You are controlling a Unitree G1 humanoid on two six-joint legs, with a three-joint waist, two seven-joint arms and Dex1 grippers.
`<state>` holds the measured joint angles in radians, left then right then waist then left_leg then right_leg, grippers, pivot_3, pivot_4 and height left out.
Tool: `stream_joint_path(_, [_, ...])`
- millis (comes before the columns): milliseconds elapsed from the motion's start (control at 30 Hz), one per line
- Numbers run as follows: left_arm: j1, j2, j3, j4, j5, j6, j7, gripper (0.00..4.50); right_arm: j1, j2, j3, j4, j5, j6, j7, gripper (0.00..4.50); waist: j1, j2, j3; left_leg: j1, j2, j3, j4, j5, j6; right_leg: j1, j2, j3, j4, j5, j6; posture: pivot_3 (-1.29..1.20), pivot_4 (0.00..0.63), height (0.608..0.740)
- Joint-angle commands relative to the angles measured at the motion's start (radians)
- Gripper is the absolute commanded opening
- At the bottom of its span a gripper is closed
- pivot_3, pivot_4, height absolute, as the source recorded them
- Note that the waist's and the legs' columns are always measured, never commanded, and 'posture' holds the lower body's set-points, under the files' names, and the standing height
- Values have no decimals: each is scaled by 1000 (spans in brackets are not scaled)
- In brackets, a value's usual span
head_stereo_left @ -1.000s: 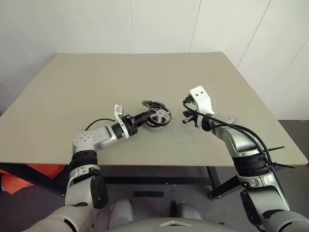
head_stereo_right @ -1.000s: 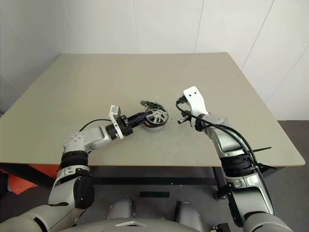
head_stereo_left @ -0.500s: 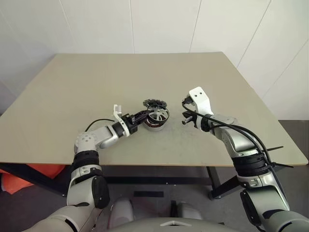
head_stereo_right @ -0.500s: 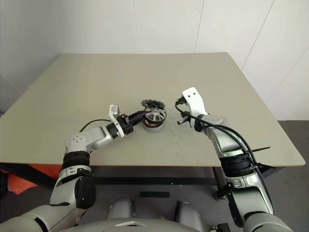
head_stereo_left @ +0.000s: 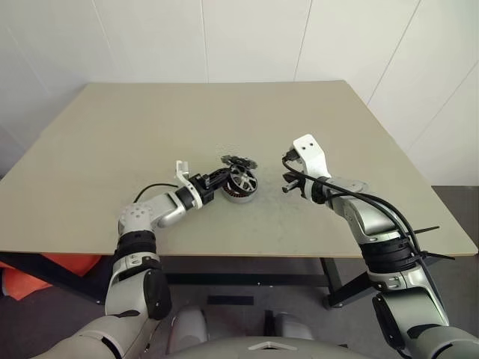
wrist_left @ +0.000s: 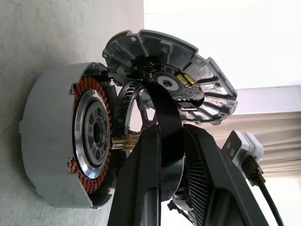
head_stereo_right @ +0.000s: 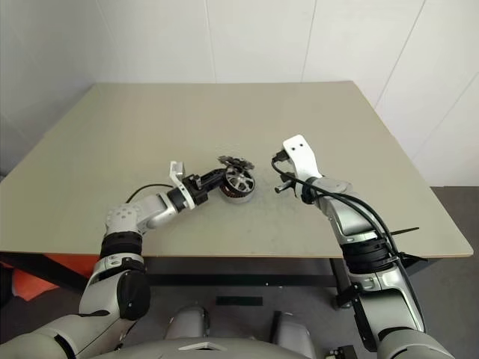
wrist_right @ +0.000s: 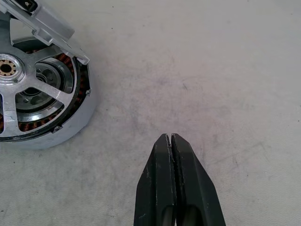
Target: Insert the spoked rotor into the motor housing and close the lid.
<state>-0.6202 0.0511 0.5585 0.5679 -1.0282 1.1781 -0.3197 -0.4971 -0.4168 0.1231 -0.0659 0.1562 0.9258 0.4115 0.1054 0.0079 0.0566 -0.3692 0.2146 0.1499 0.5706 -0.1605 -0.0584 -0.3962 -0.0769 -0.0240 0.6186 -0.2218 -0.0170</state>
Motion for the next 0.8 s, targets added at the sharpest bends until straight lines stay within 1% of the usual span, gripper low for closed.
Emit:
stream_joint_path(33, [-20, 5, -6, 2, 0, -15, -12, 801, -12, -3, -9, -20, -8, -16, -1, 0, 0, 0, 0, 0, 0, 0, 0, 0, 0, 0, 0, 0, 0, 0, 0, 0, 0, 740])
stream_joint_path(233, [-5, 9, -48, -22, 37, -44, -50, 801, -14, -4, -7, -17, -10, -22, 0, 0, 1, 0, 0, 0, 0, 0, 0, 0, 0, 0, 0, 0, 0, 0, 0, 0, 0, 740])
stream_joint_path(333, [0, 15, -66, -35, 53, -61, -68, 1435, -15, -4, -4, -16, -11, -26, 0, 0, 1, 0, 0, 0, 0, 0, 0, 0, 0, 0, 0, 0, 0, 0, 0, 0, 0, 740])
stream_joint_path(467, [-8, 25, -45, -43, 34, -35, -48, 2767, -14, -3, -4, -16, -10, -26, 1, 0, 1, 0, 0, 0, 0, 0, 0, 0, 0, 0, 0, 0, 0, 0, 0, 0, 0, 740])
stream_joint_path(633, [-12, 72, -17, -60, 16, -29, -63, 2767, -12, -4, -4, -28, -6, -23, 3, 0, -2, 0, 0, 0, 0, 0, 0, 0, 0, 0, 0, 0, 0, 0, 0, 0, 0, 740])
stream_joint_path(800, [0, 153, 5, -93, -10, 13, -86, 2767, -17, -5, -12, -50, 2, -12, 5, 0, -2, 0, 0, 0, 0, 0, 0, 0, 0, 0, 0, 0, 0, 0, 0, 0, 0, 740])
